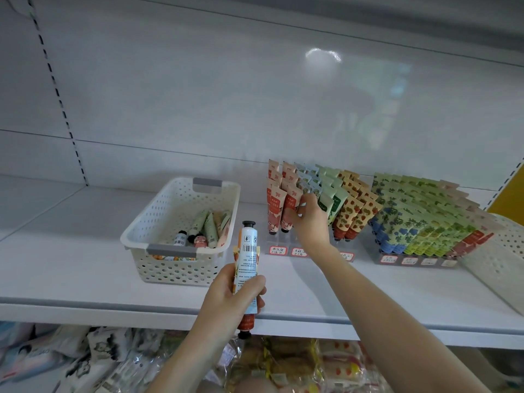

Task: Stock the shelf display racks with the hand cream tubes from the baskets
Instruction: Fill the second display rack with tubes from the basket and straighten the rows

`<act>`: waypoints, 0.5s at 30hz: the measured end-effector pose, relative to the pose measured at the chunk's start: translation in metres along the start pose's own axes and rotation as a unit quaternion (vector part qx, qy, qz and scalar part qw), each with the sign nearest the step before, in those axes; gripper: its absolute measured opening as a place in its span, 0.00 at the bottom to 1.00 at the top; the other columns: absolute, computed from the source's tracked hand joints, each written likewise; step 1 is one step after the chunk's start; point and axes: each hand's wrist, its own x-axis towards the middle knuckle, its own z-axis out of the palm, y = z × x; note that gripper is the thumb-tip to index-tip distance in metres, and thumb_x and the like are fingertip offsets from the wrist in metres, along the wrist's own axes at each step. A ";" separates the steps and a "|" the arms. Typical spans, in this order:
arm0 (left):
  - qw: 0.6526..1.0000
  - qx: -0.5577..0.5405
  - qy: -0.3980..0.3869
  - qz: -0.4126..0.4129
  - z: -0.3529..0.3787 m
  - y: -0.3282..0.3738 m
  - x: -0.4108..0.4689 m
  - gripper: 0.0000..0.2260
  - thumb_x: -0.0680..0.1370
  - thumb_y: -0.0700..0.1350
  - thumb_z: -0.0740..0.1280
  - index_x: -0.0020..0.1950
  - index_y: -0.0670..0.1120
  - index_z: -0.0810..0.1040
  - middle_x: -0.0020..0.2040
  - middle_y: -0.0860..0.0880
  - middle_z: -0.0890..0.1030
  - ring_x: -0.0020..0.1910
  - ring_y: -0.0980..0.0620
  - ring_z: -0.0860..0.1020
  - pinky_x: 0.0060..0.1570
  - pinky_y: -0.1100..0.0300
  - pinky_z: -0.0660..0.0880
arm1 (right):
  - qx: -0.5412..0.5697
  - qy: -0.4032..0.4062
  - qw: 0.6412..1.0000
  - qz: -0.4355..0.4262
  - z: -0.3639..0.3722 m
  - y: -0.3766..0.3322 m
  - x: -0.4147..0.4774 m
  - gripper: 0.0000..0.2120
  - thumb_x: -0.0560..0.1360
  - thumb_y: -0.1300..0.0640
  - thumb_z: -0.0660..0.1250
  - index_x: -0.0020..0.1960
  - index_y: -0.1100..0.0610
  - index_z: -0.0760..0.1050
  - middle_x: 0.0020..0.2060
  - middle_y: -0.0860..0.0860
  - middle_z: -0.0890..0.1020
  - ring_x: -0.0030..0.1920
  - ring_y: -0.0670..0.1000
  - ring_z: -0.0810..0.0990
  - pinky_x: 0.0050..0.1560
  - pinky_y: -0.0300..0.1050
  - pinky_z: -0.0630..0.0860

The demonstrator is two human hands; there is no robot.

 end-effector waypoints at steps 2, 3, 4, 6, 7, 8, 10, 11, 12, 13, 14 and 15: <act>1.000 -0.004 0.000 -0.001 0.000 0.001 0.000 0.12 0.76 0.46 0.66 0.58 0.46 0.73 0.42 0.45 0.80 0.35 0.55 0.78 0.39 0.60 0.77 | -0.005 0.001 1.000 0.001 0.000 0.000 0.000 0.11 0.76 0.61 0.64 0.57 0.63 0.69 0.42 0.56 0.79 0.43 0.59 0.80 0.45 0.56 0.78; 1.000 -0.007 -0.001 0.000 0.000 0.001 0.000 0.11 0.76 0.45 0.66 0.57 0.45 0.73 0.42 0.45 0.80 0.35 0.56 0.78 0.39 0.60 0.78 | -0.007 0.001 1.000 -0.002 0.000 0.000 0.000 0.12 0.76 0.61 0.64 0.57 0.63 0.68 0.43 0.57 0.80 0.43 0.60 0.80 0.45 0.57 0.78; 1.000 -0.008 -0.001 0.002 0.001 0.002 0.000 0.11 0.76 0.45 0.66 0.57 0.45 0.73 0.41 0.45 0.80 0.34 0.56 0.78 0.39 0.60 0.78 | -0.009 0.000 1.000 -0.005 0.000 0.000 0.000 0.12 0.76 0.61 0.64 0.57 0.64 0.68 0.44 0.58 0.81 0.43 0.60 0.81 0.45 0.57 0.79; 1.000 -0.007 0.000 0.003 0.001 0.002 0.000 0.10 0.76 0.45 0.66 0.57 0.46 0.73 0.42 0.45 0.80 0.34 0.56 0.78 0.39 0.61 0.78 | -0.018 -0.003 1.000 -0.014 0.001 0.002 -0.002 0.12 0.76 0.61 0.64 0.57 0.64 0.68 0.44 0.59 0.81 0.43 0.60 0.81 0.44 0.56 0.79; 1.000 -0.005 0.000 0.003 0.002 0.002 0.000 0.10 0.76 0.45 0.66 0.57 0.46 0.73 0.42 0.45 0.80 0.35 0.56 0.78 0.38 0.61 0.77 | -0.025 -0.006 1.000 -0.016 0.001 0.003 -0.003 0.12 0.76 0.61 0.64 0.57 0.64 0.68 0.44 0.59 0.81 0.43 0.60 0.81 0.44 0.55 0.78; 1.000 -0.004 -0.001 0.003 0.002 0.002 0.000 0.10 0.76 0.45 0.66 0.57 0.46 0.73 0.42 0.45 0.80 0.34 0.56 0.78 0.38 0.62 0.77 | -0.031 -0.011 0.999 -0.015 0.002 0.003 -0.004 0.12 0.76 0.61 0.64 0.57 0.64 0.68 0.45 0.59 0.81 0.43 0.60 0.81 0.44 0.55 0.78; 1.000 -0.001 -0.003 0.005 0.003 0.003 0.000 0.10 0.76 0.45 0.66 0.57 0.46 0.73 0.42 0.45 0.80 0.34 0.57 0.78 0.37 0.63 0.77 | -0.042 -0.020 0.999 -0.011 0.002 0.003 -0.004 0.12 0.76 0.60 0.63 0.57 0.63 0.68 0.46 0.59 0.81 0.43 0.59 0.81 0.44 0.55 0.78; 1.000 0.000 -0.003 0.007 0.003 0.003 0.000 0.10 0.76 0.45 0.66 0.57 0.46 0.73 0.42 0.45 0.80 0.33 0.57 0.78 0.37 0.63 0.78 | -0.049 -0.023 0.999 -0.009 0.002 0.002 -0.002 0.12 0.77 0.59 0.63 0.57 0.64 0.68 0.45 0.59 0.81 0.43 0.59 0.80 0.44 0.53 0.78; 1.000 0.001 -0.002 0.008 0.003 0.003 0.000 0.10 0.76 0.45 0.66 0.57 0.46 0.73 0.42 0.45 0.80 0.33 0.57 0.78 0.37 0.63 0.78 | -0.056 -0.026 0.998 -0.006 0.002 0.001 -0.001 0.12 0.77 0.59 0.63 0.56 0.64 0.68 0.45 0.60 0.81 0.42 0.58 0.80 0.44 0.52 0.77; 1.000 0.003 -0.001 0.008 0.004 0.004 -0.001 0.10 0.77 0.45 0.66 0.57 0.47 0.73 0.42 0.45 0.80 0.34 0.57 0.78 0.37 0.63 0.78 | -0.064 -0.029 0.997 -0.005 0.002 0.000 0.001 0.12 0.77 0.59 0.63 0.56 0.64 0.68 0.45 0.60 0.81 0.43 0.58 0.79 0.44 0.52 0.77; 1.000 0.004 0.001 0.008 0.004 0.004 0.000 0.10 0.77 0.45 0.65 0.57 0.47 0.73 0.43 0.45 0.80 0.34 0.57 0.78 0.37 0.63 0.78 | -0.073 -0.031 0.997 -0.005 0.002 0.000 0.002 0.12 0.77 0.58 0.62 0.56 0.64 0.68 0.45 0.60 0.81 0.43 0.59 0.80 0.44 0.53 0.77; 1.000 0.005 0.001 0.007 0.004 0.004 0.000 0.10 0.77 0.45 0.65 0.57 0.48 0.73 0.43 0.45 0.80 0.35 0.56 0.78 0.38 0.64 0.78 | -0.081 -0.031 0.996 -0.006 0.002 0.000 0.003 0.11 0.77 0.58 0.62 0.56 0.64 0.68 0.45 0.60 0.81 0.44 0.60 0.80 0.44 0.53 0.76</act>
